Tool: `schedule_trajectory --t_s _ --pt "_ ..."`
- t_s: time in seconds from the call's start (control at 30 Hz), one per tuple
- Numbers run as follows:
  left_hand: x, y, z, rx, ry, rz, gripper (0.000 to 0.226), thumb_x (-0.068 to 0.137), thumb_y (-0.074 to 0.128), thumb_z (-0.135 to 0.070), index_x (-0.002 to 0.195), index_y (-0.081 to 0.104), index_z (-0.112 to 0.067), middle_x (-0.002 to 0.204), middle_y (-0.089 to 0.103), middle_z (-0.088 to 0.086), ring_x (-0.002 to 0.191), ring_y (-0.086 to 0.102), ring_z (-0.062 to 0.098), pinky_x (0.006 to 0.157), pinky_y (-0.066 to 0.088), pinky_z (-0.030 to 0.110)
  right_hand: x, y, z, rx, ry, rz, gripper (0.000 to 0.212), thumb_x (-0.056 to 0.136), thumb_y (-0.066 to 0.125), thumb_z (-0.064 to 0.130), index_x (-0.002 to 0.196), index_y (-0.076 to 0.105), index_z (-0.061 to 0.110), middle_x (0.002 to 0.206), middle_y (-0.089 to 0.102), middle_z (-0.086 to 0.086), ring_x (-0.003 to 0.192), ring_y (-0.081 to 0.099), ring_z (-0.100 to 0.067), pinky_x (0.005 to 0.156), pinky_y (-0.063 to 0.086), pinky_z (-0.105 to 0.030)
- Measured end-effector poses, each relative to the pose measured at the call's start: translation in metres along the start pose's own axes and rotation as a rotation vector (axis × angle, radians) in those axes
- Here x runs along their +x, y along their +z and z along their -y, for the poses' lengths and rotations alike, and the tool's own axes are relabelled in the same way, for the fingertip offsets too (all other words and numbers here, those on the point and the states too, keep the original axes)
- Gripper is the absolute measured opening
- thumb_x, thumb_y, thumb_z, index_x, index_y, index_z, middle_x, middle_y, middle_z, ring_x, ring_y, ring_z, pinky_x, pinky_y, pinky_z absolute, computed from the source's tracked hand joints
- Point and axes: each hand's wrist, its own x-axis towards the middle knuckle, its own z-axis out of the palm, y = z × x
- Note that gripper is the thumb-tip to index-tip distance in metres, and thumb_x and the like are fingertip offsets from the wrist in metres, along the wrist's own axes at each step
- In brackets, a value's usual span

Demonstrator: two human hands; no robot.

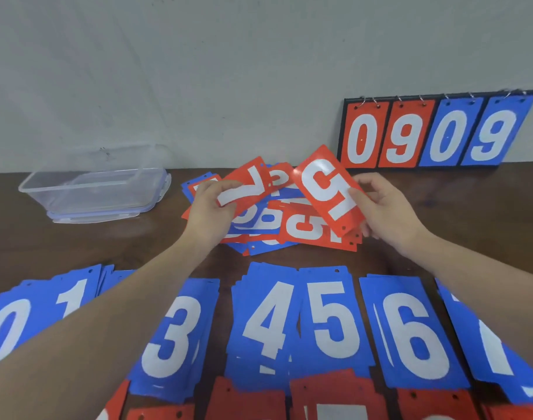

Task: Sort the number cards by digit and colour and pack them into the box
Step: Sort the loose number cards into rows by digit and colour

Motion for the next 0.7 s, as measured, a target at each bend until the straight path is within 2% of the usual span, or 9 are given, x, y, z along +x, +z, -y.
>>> schedule_trajectory --t_s 0.07,0.1,0.2,0.27,0.33,0.4,0.47,0.57,0.7 --pt "-0.012 -0.003 -0.007 -0.059 -0.014 -0.027 0.041 0.096 0.054 -0.004 0.123 0.065 -0.032 0.131 0.048 -0.006 0.116 0.051 0.011 0.100 0.047 0.025 -0.006 -0.005 0.003 -0.014 0.011 0.073 0.022 0.101 0.058 0.037 0.120 0.051 0.031 0.109 0.068 0.007 0.060 0.069 -0.014 0.053 0.052 -0.019" --pt "-0.020 -0.004 -0.011 -0.109 -0.032 -0.046 0.040 0.096 0.054 -0.005 0.123 0.065 -0.033 0.130 0.050 -0.007 0.116 0.055 0.013 0.101 0.049 0.030 -0.010 -0.009 0.004 -0.003 0.012 0.110 0.021 0.100 0.061 0.034 0.118 0.051 0.030 0.107 0.069 0.006 0.061 0.069 -0.015 0.055 0.054 -0.021" --pt "-0.046 -0.004 -0.026 -0.298 -0.111 -0.081 0.034 0.097 0.060 -0.008 0.113 0.069 -0.036 0.120 0.060 -0.013 0.111 0.065 0.016 0.096 0.055 0.035 -0.024 -0.023 0.004 0.034 0.013 0.193 0.016 0.097 0.066 0.028 0.108 0.055 0.028 0.094 0.072 0.001 0.060 0.065 -0.010 0.057 0.052 -0.019" --pt "-0.064 0.000 -0.038 -0.423 -0.169 -0.076 0.031 0.096 0.063 -0.008 0.108 0.072 -0.035 0.118 0.066 -0.009 0.107 0.069 0.019 0.094 0.057 0.038 -0.036 -0.038 0.002 0.093 0.033 0.219 0.013 0.096 0.067 0.028 0.107 0.060 0.026 0.094 0.074 0.002 0.067 0.064 -0.007 0.060 0.051 -0.020" --pt "-0.084 0.006 -0.052 -0.534 -0.224 -0.057 0.029 0.095 0.065 -0.007 0.109 0.074 -0.030 0.113 0.072 0.002 0.096 0.072 0.022 0.081 0.059 0.039 -0.048 -0.057 0.001 0.199 0.069 0.253 0.014 0.097 0.067 0.028 0.110 0.065 0.025 0.097 0.076 0.004 0.079 0.069 -0.008 0.069 0.053 -0.024" --pt "-0.104 0.015 -0.063 -0.565 -0.238 -0.031 0.030 0.093 0.067 -0.007 0.106 0.076 -0.032 0.109 0.074 0.006 0.079 0.066 0.021 0.066 0.051 0.034 -0.060 -0.078 -0.002 0.258 0.077 0.277 0.015 0.098 0.064 0.030 0.111 0.069 0.024 0.096 0.078 0.005 0.086 0.072 -0.010 0.077 0.053 -0.028" --pt "-0.124 0.025 -0.074 -0.610 -0.225 -0.028 0.033 0.092 0.066 -0.002 0.109 0.073 -0.029 0.111 0.072 0.001 0.080 0.067 0.016 0.061 0.052 0.028 -0.073 -0.100 -0.006 0.255 0.069 0.307 0.018 0.101 0.059 0.034 0.110 0.070 0.024 0.088 0.076 0.005 0.077 0.069 -0.011 0.069 0.049 -0.026" --pt "-0.150 0.041 -0.088 -0.678 -0.204 -0.004 0.043 0.092 0.062 0.006 0.122 0.062 -0.026 0.109 0.072 0.000 0.097 0.072 0.020 0.073 0.061 0.036 -0.088 -0.127 -0.016 0.264 0.079 0.375 0.023 0.105 0.051 0.037 0.110 0.066 0.021 0.065 0.066 -0.001 0.052 0.054 -0.013 0.049 0.040 -0.023" --pt "-0.179 0.059 -0.107 -0.700 -0.221 0.038 0.051 0.094 0.059 0.006 0.132 0.055 -0.027 0.111 0.074 0.002 0.095 0.073 0.021 0.076 0.061 0.038 -0.106 -0.151 -0.031 0.250 0.078 0.403 0.023 0.106 0.047 0.039 0.112 0.062 0.022 0.064 0.064 -0.001 0.050 0.054 -0.014 0.046 0.041 -0.023"
